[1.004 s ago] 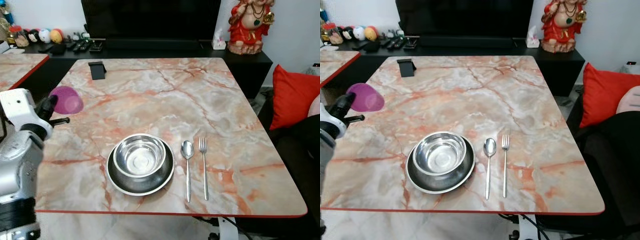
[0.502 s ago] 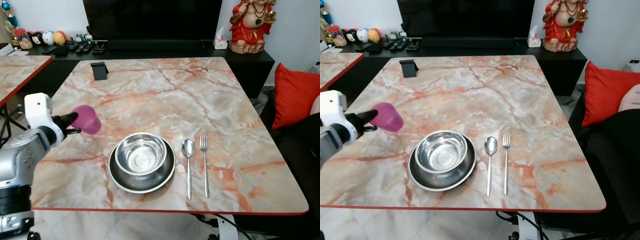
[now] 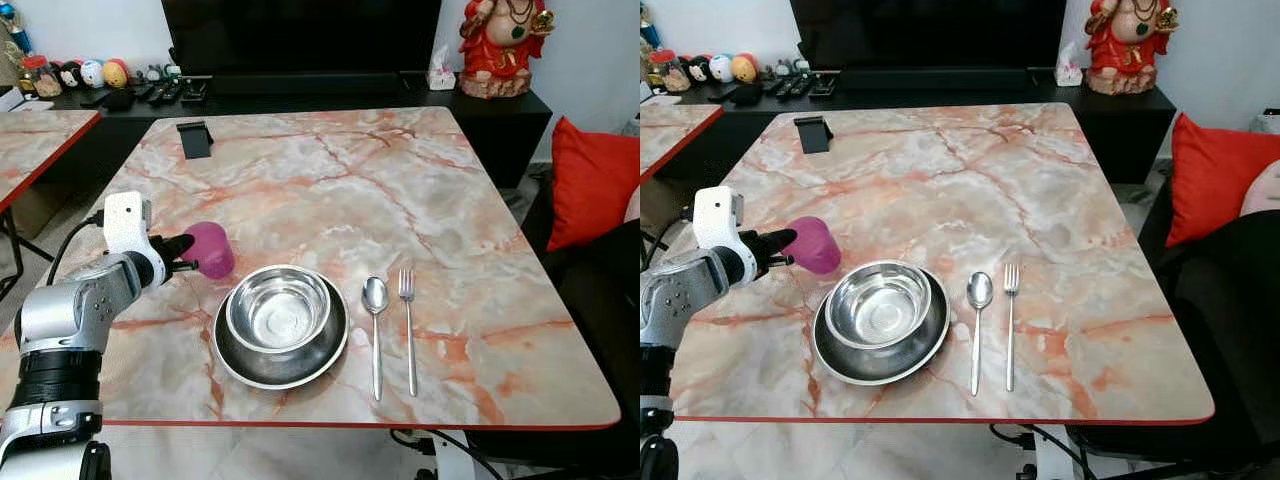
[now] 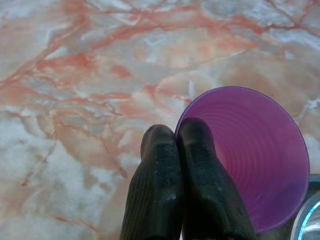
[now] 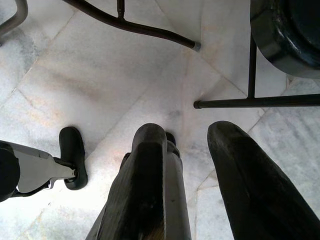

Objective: Setting the table

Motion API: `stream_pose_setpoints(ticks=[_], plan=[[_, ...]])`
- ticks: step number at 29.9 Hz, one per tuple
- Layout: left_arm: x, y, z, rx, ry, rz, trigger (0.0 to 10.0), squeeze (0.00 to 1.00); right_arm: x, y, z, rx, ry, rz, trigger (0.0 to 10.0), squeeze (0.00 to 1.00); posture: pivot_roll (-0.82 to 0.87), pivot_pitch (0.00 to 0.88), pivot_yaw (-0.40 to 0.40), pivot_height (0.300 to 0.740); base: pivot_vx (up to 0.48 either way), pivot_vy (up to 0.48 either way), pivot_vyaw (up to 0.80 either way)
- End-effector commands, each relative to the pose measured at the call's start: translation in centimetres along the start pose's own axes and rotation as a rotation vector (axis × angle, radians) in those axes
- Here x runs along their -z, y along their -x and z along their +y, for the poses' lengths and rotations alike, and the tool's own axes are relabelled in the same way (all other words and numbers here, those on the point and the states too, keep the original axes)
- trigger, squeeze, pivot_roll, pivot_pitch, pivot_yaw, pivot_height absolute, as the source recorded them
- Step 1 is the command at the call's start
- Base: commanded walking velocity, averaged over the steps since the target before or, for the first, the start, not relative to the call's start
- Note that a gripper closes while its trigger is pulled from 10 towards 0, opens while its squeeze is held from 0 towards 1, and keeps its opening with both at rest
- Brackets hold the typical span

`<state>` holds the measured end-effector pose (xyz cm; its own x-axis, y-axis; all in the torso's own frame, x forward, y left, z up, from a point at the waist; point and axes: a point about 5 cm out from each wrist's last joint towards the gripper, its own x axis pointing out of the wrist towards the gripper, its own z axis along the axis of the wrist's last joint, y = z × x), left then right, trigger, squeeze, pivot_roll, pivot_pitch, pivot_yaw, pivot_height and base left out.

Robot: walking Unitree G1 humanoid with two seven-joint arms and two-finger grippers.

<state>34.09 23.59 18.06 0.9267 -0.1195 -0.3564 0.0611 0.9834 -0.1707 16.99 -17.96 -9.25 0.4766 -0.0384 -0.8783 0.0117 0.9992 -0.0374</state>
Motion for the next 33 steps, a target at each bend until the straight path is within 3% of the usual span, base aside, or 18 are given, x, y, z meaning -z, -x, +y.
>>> stream_pose_setpoints(ticks=[1,33], plan=[[-0.43,0.05,0.2,-0.021,-0.008,0.004,10.0,0.0,0.09,-0.01,0.23,-0.004,0.003,0.008,10.0,0.0,-0.05,0.0,0.052,0.707,0.0,0.0,0.0],[0.15,-0.12,0.15,-0.022,0.029,0.048,10.0,0.0,0.11,0.0,0.13,-0.002,0.014,0.01,10.0,0.0,-0.05,0.0,0.048,0.707,0.0,0.0,0.0]])
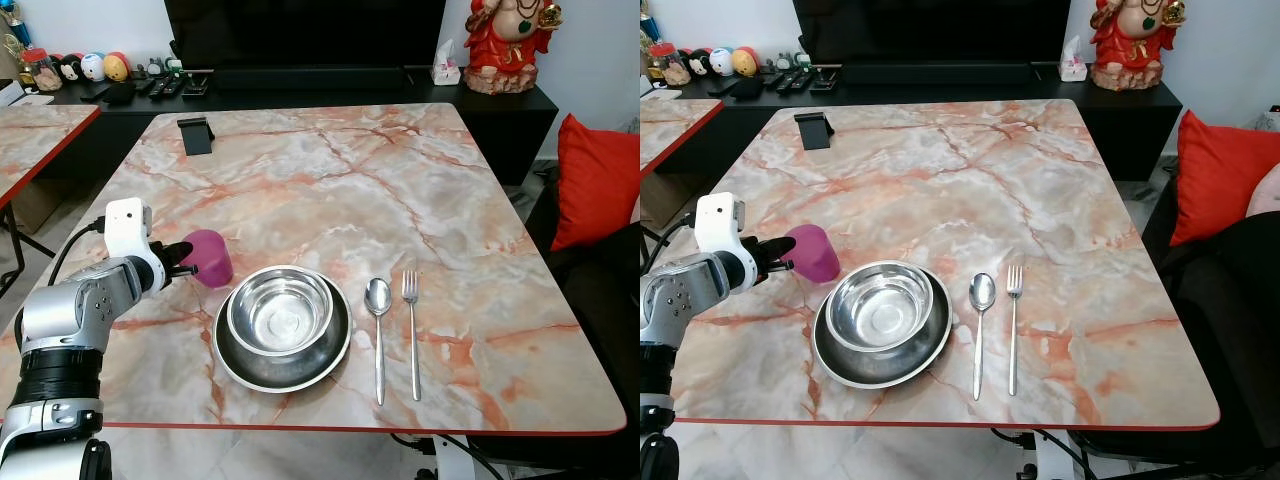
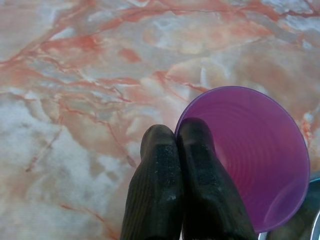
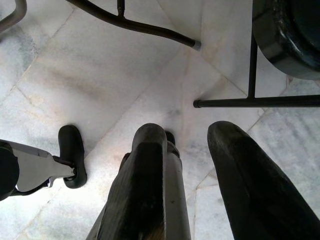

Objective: Setting the table

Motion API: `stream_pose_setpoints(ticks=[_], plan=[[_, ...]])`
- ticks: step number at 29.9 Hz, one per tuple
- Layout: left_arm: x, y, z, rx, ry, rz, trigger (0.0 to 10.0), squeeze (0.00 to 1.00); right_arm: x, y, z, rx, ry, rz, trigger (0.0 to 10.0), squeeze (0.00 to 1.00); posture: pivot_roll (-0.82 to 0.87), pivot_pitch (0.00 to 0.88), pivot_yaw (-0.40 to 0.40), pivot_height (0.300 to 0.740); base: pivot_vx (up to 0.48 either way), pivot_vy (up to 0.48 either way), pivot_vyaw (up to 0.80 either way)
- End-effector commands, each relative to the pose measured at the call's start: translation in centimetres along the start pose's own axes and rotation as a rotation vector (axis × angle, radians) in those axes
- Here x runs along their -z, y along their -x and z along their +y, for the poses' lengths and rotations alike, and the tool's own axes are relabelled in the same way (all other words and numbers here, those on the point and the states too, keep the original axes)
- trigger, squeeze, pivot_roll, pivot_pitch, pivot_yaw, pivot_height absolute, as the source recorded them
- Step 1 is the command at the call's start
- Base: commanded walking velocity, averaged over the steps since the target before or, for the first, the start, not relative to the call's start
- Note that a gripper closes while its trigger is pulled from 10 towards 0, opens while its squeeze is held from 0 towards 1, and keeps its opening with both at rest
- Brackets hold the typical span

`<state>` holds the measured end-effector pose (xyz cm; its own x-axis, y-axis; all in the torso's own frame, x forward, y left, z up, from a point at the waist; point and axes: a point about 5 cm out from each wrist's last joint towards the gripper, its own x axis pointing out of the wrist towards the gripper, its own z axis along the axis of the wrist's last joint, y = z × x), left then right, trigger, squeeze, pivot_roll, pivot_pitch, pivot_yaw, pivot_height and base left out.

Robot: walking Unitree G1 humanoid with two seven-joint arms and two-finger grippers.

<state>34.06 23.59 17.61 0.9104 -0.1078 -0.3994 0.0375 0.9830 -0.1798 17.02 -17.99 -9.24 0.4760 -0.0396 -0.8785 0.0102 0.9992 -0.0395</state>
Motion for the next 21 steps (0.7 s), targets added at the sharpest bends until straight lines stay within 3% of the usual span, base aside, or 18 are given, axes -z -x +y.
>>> stream_pose_setpoints(ticks=[1,16,17,18,19,21], plan=[[-0.24,0.01,0.01,0.001,0.016,0.007,10.0,0.0,0.15,0.0,0.17,-0.003,0.011,0.01,10.0,0.0,-0.05,0.0,0.048,0.707,0.0,0.0,0.0],[-0.11,0.05,-0.03,-0.007,0.027,0.037,10.0,0.0,0.24,0.0,0.22,-0.006,0.009,0.013,10.0,0.0,-0.05,0.0,0.051,0.707,0.0,0.0,0.0],[-0.08,0.04,-0.07,-0.006,0.026,0.038,10.0,0.06,0.25,0.0,0.22,-0.006,0.009,0.014,10.0,0.0,-0.05,0.0,0.054,0.707,0.0,0.0,0.0],[-0.06,0.02,-0.13,-0.005,0.026,0.039,10.0,0.75,0.25,0.0,0.22,-0.006,0.009,0.014,10.0,0.0,-0.05,0.0,0.051,0.707,0.0,0.0,0.0],[-0.08,-0.01,-0.19,-0.002,0.023,0.037,10.0,0.96,0.25,0.0,0.21,-0.005,0.009,0.014,10.0,0.0,-0.05,0.0,0.052,0.707,0.0,0.0,0.0],[-0.13,-0.02,-0.19,-0.002,0.022,0.033,10.0,0.96,0.24,0.0,0.21,-0.005,0.01,0.013,10.0,0.0,-0.05,0.0,0.051,0.707,0.0,0.0,0.0]])
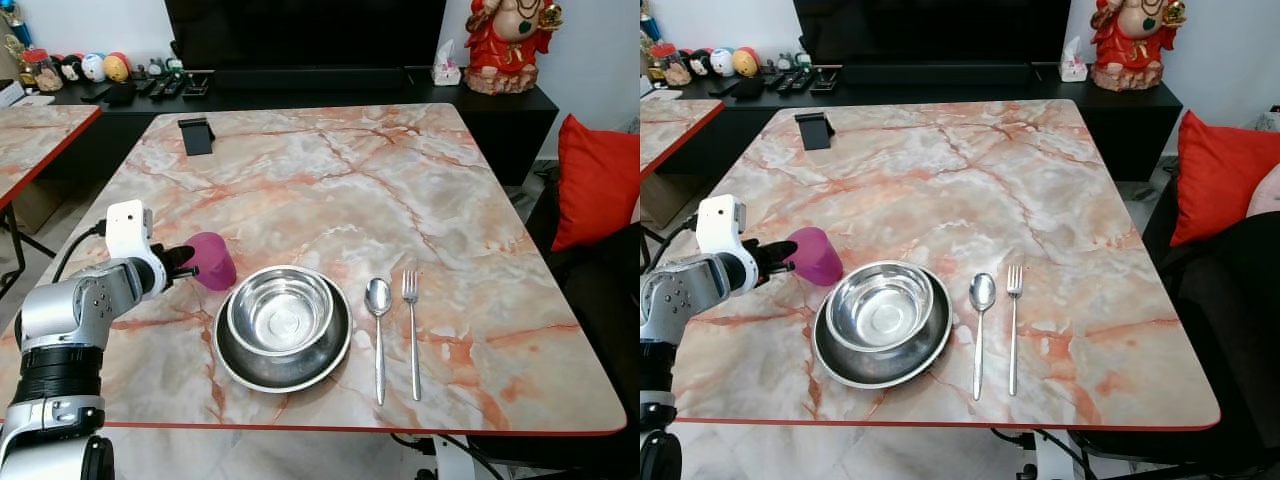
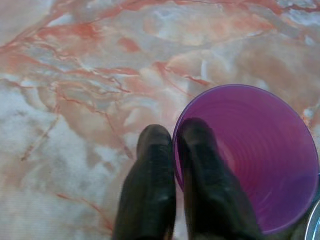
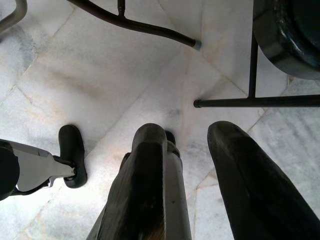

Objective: Setting the table

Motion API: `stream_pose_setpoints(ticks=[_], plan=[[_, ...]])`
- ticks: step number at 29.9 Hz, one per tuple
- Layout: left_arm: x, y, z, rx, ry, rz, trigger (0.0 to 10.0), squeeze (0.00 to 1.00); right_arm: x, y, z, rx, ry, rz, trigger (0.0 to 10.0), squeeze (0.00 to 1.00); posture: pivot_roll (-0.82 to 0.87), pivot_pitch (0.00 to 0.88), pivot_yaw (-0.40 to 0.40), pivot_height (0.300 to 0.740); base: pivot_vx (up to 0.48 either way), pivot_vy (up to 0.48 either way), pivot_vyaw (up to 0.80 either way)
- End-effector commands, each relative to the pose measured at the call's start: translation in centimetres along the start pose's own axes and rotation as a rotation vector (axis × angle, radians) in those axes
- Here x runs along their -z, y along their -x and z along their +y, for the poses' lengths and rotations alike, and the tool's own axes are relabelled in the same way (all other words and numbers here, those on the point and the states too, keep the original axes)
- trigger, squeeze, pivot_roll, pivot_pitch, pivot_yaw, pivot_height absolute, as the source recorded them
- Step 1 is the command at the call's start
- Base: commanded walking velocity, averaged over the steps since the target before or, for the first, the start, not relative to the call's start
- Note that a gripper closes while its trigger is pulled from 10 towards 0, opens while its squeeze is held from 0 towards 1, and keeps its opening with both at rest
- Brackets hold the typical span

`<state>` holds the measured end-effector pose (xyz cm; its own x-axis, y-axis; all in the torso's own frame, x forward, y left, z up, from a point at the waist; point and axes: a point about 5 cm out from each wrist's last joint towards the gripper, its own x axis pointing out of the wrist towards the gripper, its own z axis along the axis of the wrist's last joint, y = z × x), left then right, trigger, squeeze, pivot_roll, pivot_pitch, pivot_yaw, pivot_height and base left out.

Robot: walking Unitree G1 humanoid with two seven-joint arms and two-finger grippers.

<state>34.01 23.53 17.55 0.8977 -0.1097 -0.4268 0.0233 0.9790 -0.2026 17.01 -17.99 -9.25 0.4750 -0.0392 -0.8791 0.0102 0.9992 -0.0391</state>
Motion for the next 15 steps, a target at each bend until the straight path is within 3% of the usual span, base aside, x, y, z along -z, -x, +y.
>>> stream_pose_setpoints(ticks=[1,12,13,14,15], plan=[[-0.3,0.0,-0.1,-0.002,-0.007,0.0,10.0,0.95,0.2,0.0,0.2,-0.005,0.011,0.012,10.0,0.0,-0.05,0.0,0.051,0.707,0.0,0.0,0.0],[-0.9,0.1,-0.3,-0.003,-0.015,-0.034,10.0,0.95,0.2,0.0,0.2,-0.006,0.016,0.012,10.0,0.0,-0.05,0.0,0.046,0.707,0.0,0.0,0.0],[-1.1,0.1,-0.4,0.002,-0.017,-0.052,10.0,0.84,0.2,0.0,0.2,-0.006,0.016,0.012,10.0,0.0,-0.05,0.0,0.046,0.707,0.0,0.0,0.0],[-1.3,0.1,-0.4,0.005,-0.018,-0.063,10.0,0.62,0.2,0.0,0.2,-0.006,0.017,0.011,10.0,0.0,-0.05,0.0,0.046,0.707,0.0,0.0,0.0],[-1.4,0.1,-0.5,0.005,-0.021,-0.074,10.0,0.62,0.2,0.0,0.2,-0.006,0.018,0.012,10.0,0.0,-0.04,0.0,0.045,0.707,0.0,0.0,0.0]])
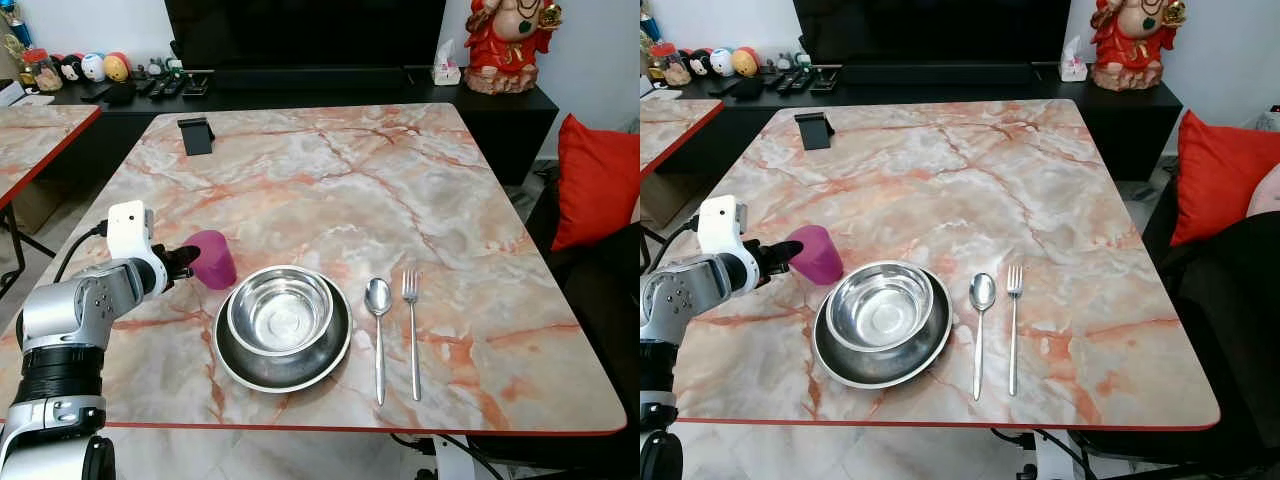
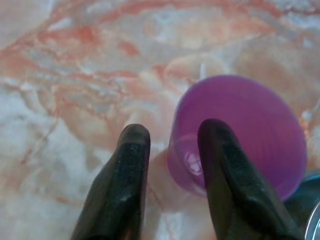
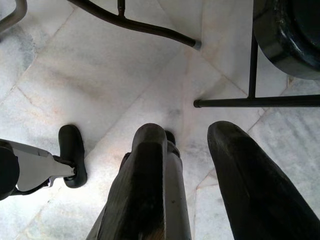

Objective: Setting the table

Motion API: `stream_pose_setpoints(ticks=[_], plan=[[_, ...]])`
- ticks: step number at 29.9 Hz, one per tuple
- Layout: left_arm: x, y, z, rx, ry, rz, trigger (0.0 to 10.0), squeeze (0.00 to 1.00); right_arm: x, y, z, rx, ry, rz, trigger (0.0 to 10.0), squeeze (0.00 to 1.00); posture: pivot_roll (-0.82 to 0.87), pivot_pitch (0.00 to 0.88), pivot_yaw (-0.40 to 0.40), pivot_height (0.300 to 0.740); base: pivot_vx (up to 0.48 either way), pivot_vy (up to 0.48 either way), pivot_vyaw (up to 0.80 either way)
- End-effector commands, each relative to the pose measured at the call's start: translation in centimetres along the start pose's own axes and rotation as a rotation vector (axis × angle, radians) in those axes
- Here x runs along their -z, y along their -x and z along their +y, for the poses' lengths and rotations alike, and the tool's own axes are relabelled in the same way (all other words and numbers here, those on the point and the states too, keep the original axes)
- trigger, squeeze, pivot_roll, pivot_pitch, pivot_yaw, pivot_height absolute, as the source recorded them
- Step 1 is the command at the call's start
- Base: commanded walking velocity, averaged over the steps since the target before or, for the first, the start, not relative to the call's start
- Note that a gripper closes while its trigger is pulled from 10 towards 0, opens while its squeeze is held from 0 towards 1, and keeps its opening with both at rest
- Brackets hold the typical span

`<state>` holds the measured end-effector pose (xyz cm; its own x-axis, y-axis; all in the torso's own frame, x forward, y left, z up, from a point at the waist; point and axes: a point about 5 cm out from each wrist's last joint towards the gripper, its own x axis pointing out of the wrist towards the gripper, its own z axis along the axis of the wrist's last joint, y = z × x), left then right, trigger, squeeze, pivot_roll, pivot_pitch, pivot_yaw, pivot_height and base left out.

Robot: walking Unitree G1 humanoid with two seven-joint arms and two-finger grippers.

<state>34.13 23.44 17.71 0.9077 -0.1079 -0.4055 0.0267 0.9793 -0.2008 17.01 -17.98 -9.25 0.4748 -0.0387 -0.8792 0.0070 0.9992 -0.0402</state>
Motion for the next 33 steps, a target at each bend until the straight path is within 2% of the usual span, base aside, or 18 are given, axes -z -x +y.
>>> stream_pose_setpoints(ticks=[1,2,3,9,13,16,20,21,22,24,26,28,31,33], plan=[[-1.3,0.1,-0.4,0.007,-0.021,-0.055,10.0,0.07,0.3,0.0,0.2,-0.006,0.016,0.012,10.0,0.0,-0.04,0.0,0.043,0.707,0.0,0.0,0.0],[-1.3,0.1,-0.5,0.011,-0.024,-0.057,10.0,0.07,0.3,0.0,0.2,-0.006,0.017,0.012,10.0,0.0,-0.04,0.0,0.043,0.707,0.0,0.0,0.0],[-1.3,0.1,-0.5,0.013,-0.024,-0.057,10.0,0.0,0.3,0.0,0.2,-0.007,0.017,0.012,10.0,0.0,-0.04,0.0,0.043,0.707,0.0,0.0,0.0],[-1.0,0.0,-0.8,0.021,-0.017,-0.055,10.0,0.0,0.3,0.0,0.2,-0.008,0.021,0.011,10.0,0.0,-0.04,0.0,0.043,0.707,0.0,0.0,0.0],[-1.9,0.3,-0.8,0.022,-0.007,-0.115,10.0,0.0,0.3,0.0,0.2,-0.008,0.022,0.011,10.0,0.0,-0.04,0.0,0.042,0.707,0.0,0.0,0.0],[-3.5,1.0,-0.8,0.029,-0.027,-0.23,10.0,0.0,0.3,0.0,0.2,-0.007,0.021,0.011,10.0,0.0,-0.04,0.0,0.043,0.707,0.0,0.0,0.0],[-5.5,2.8,-0.5,-0.008,-0.158,-0.457,10.0,0.0,0.3,0.0,0.1,-0.006,0.018,0.011,10.0,0.0,-0.05,0.0,0.041,0.707,0.0,0.0,0.0],[-5.5,2.8,-0.5,-0.008,-0.158,-0.457,10.0,0.0,0.3,0.0,0.1,-0.006,0.018,0.011,10.0,0.0,-0.05,0.0,0.041,0.707,0.0,0.0,0.0],[-5.8,3.6,-0.4,-0.032,-0.234,-0.545,10.0,0.0,0.3,0.0,0.1,-0.005,0.019,0.012,10.0,0.0,-0.04,0.0,0.038,0.707,0.0,0.0,0.0],[-5.5,4.0,-0.3,-0.062,-0.31,-0.576,10.0,0.0,0.3,0.0,0.1,-0.004,0.019,0.013,10.0,0.0,-0.04,0.0,0.038,0.707,0.0,0.0,0.0],[-4.5,4.6,0.0,-0.105,-0.345,-0.644,10.0,0.0,0.4,0.0,0.1,0.002,0.015,0.011,10.0,0.0,-0.05,0.0,0.038,0.707,0.0,0.0,0.0],[-3.9,4.8,0.2,-0.125,-0.336,-0.653,10.0,0.0,0.4,0.0,0.0,0.004,0.013,0.01,10.0,0.0,-0.05,0.0,0.038,0.707,0.0,0.0,0.0],[-1.2,5.8,0.5,-0.23,-0.348,-0.708,10.0,0.0,0.5,0.1,0.0,0.012,0.004,0.001,10.0,0.0,-0.05,0.0,0.032,0.707,0.0,0.0,0.0],[-0.7,6.0,0.4,-0.243,-0.369,-0.718,10.0,0.0,0.5,0.1,-0.1,0.014,0.002,-0.002,10.0,0.0,-0.05,0.0,0.032,0.707,0.0,0.0,0.0]])
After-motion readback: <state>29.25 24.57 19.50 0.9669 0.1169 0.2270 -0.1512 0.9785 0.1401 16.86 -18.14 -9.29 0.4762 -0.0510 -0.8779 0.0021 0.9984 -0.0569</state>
